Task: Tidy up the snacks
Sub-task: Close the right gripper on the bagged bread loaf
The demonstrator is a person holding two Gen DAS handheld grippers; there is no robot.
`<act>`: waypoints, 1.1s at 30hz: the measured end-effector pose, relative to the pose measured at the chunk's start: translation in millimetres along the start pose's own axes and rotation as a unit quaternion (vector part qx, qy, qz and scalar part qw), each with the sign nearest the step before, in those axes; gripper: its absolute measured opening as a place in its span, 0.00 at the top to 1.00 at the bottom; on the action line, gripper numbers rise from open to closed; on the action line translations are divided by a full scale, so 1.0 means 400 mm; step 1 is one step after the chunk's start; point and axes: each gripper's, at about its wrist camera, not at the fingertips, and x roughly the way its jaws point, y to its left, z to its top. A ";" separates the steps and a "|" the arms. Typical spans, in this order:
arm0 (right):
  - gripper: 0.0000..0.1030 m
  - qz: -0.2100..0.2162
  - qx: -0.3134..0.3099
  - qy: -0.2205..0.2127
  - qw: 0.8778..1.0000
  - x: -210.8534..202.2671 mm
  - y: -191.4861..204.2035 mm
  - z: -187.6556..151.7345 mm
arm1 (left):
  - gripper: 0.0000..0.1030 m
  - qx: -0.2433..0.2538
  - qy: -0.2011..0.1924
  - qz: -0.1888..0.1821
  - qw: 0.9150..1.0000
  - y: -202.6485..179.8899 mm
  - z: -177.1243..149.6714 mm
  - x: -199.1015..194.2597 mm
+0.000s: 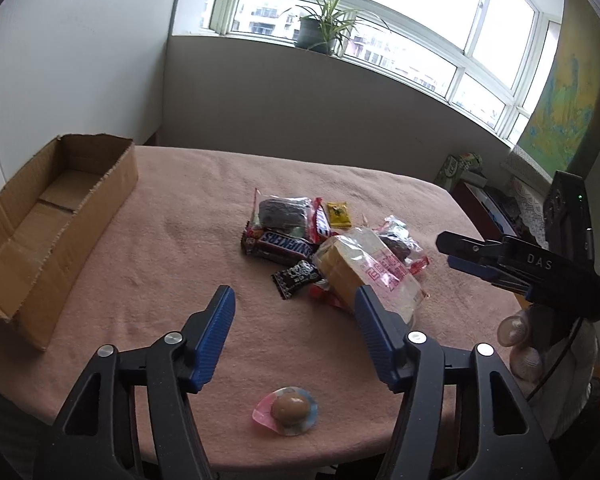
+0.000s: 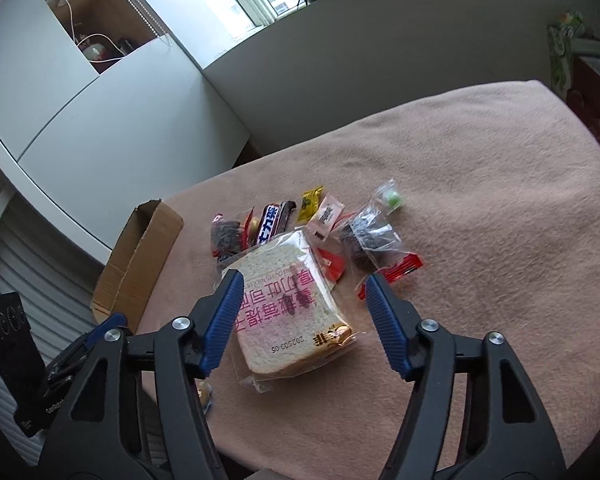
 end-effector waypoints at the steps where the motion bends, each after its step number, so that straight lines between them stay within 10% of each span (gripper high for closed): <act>1: 0.38 0.004 -0.001 0.005 1.000 0.009 0.001 -0.001 | 0.48 -0.004 0.007 -0.012 1.000 -0.004 -0.001 0.009; 11: 0.43 0.030 0.027 0.067 0.997 0.087 -0.030 0.006 | 0.66 -0.027 0.072 -0.097 0.992 -0.053 -0.015 0.099; 33: 0.49 0.045 0.007 0.116 0.992 0.140 -0.004 -0.018 | 0.74 -0.023 0.103 -0.105 0.989 -0.069 -0.014 0.183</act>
